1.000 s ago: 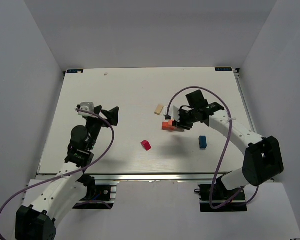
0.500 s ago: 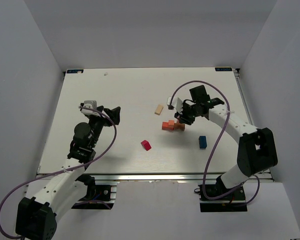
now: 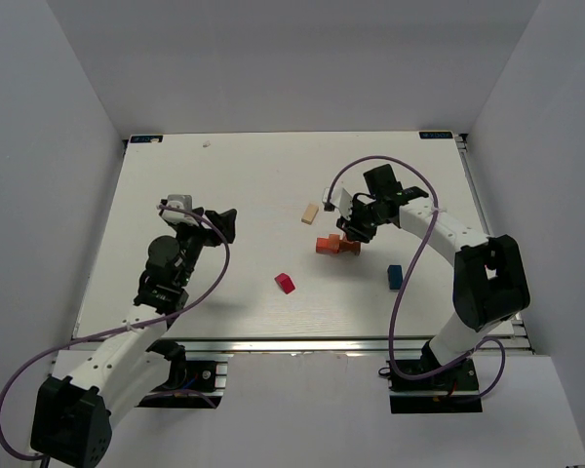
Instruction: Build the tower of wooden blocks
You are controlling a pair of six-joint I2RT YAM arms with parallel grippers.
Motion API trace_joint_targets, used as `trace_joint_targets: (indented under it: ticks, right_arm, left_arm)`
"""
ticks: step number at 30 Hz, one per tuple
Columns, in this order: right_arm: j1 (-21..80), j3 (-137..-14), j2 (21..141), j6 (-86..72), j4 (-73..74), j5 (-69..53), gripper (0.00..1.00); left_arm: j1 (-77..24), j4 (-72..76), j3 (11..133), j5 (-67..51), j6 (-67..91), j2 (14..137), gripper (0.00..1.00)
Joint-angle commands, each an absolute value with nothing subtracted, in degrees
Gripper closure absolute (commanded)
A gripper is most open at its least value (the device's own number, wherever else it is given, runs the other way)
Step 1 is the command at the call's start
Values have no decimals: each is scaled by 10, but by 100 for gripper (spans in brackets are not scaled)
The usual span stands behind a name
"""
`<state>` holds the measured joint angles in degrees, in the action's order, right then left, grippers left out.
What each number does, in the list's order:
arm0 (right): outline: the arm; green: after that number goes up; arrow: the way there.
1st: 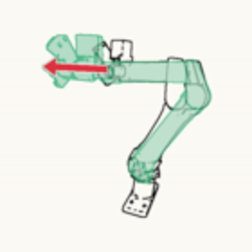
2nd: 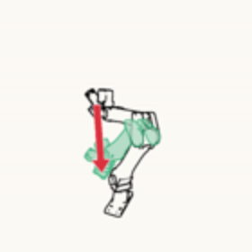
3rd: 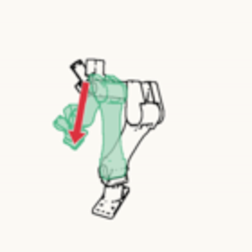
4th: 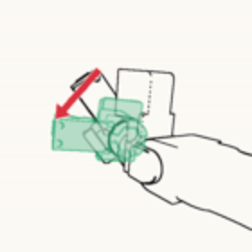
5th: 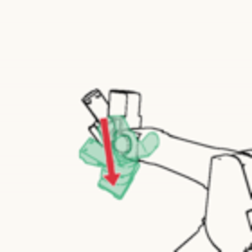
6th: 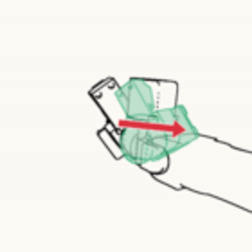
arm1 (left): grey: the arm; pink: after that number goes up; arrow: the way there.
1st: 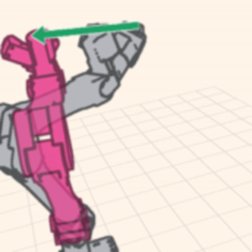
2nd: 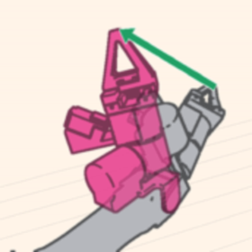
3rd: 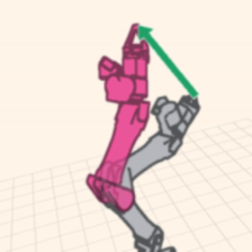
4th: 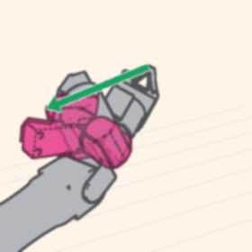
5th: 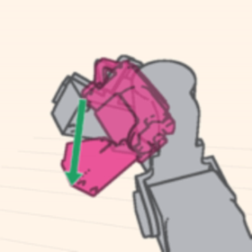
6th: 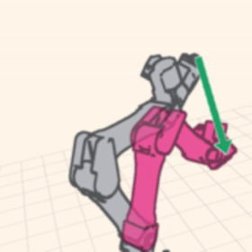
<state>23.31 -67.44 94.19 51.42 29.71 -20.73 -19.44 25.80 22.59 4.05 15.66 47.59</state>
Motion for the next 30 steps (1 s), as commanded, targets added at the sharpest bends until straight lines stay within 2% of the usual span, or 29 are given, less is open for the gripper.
trace_joint_targets:
  ticks: [1,30]
  right_arm:
    - [235,-684,944,512,285,-211,79]
    - [260,-669,954,535,284,-182,78]
  left_arm:
    - [-192,272,250,42,152,481,2]
    - [-192,238,292,45,156,537,2]
